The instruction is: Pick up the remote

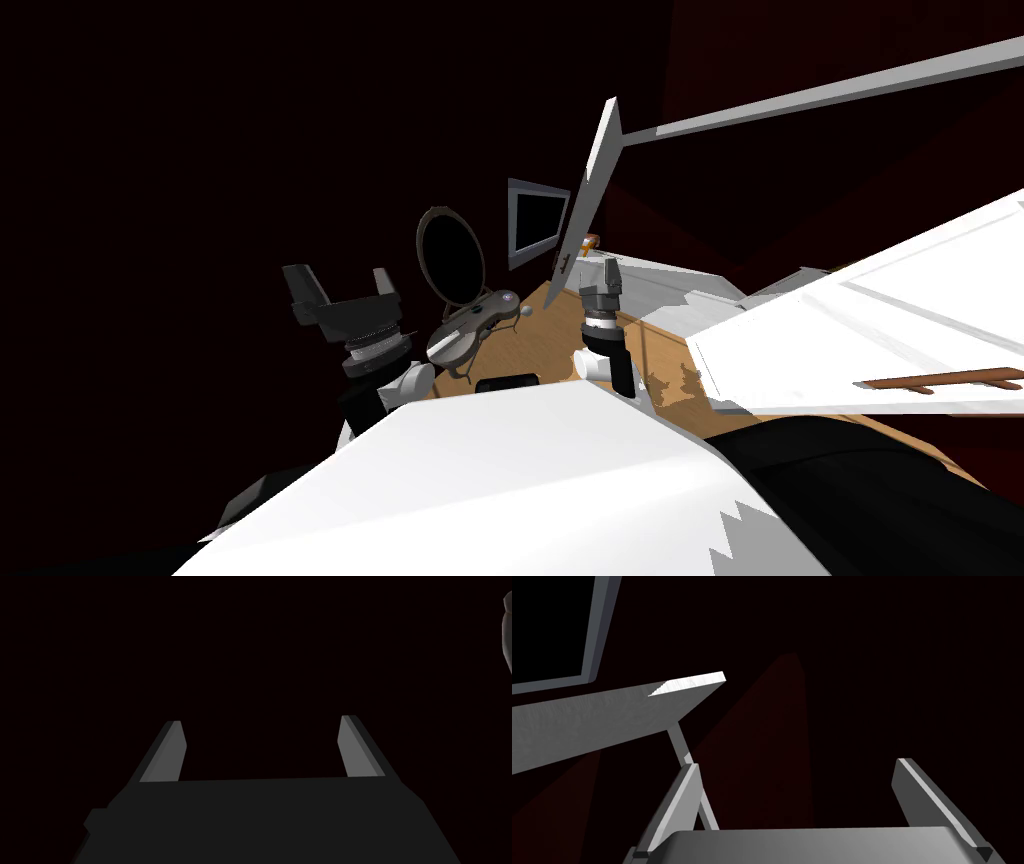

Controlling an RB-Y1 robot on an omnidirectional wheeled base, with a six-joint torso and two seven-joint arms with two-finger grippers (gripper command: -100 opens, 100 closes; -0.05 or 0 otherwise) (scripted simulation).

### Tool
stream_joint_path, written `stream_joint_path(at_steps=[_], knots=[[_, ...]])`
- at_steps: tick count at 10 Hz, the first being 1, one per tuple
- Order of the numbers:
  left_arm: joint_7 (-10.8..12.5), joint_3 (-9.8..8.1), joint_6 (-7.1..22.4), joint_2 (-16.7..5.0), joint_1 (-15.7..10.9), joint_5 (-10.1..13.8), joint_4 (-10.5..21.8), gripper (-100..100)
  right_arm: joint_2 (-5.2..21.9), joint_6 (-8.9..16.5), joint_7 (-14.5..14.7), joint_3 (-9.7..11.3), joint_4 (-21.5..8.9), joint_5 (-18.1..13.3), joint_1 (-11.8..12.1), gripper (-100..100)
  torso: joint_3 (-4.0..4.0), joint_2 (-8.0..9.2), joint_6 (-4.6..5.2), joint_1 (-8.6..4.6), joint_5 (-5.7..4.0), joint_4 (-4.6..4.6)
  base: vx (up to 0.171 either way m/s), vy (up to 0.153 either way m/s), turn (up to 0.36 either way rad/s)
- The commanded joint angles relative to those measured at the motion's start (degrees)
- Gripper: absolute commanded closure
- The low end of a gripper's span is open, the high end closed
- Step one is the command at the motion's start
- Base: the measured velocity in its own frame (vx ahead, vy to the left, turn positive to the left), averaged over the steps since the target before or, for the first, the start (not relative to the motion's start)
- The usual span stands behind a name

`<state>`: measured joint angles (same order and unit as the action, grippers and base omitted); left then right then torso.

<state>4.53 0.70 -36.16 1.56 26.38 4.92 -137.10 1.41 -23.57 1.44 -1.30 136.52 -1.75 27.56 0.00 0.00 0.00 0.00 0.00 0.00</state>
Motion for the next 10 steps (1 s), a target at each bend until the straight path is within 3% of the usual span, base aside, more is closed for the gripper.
stream_joint_path(at_steps=[1,5,6,8,9,10], knots=[[0.0,-0.06,0.9,-2.7,-0.1,0.4,0.7,-100,0.0,0.0,0.0,0.0,0.0,0.0,0.0,0,0.0,0.0,0.0,0.0,0.0,0.0,0.005,0.001,0.014],[0.0,-0.5,5.8,-9.5,-0.6,2.9,4.5,-100,0.0,0.0,0.0,0.0,0.0,0.0,0.0,0,-0.04,-0.06,0.0,0.05,0.02,-0.02,0.012,0.005,0.033],[0.0,-0.5,5.8,-9.5,-0.6,2.9,4.5,-100,0.0,0.0,0.0,0.0,0.0,0.0,0.0,0,-0.03,-0.05,-0.01,0.06,0.02,-0.01,0.006,0.005,0.02],[0.0,-0.9,9.6,-12.2,-1.0,4.8,7.4,-100,0.0,0.0,0.0,0.0,0.0,0.0,0.0,0,-0.01,-0.02,-0.01,0.05,0.01,-0.01,0.004,0.007,0.05],[0.0,-0.9,9.6,-12.2,-1.0,4.8,7.4,-100,0.0,0.0,0.0,0.0,0.0,0.0,0.0,0,-0.01,-0.02,-0.01,0.06,0.02,-0.01,0.001,0.007,0.029],[0.0,-1.14,11.4,-13.4,-1.3,5.9,9.0,-100,0.0,0.0,0.0,0.0,0.0,0.0,0.0,0,-0.01,-0.02,0.01,0.04,0.01,0.0,0.0,0.008,0.054]])
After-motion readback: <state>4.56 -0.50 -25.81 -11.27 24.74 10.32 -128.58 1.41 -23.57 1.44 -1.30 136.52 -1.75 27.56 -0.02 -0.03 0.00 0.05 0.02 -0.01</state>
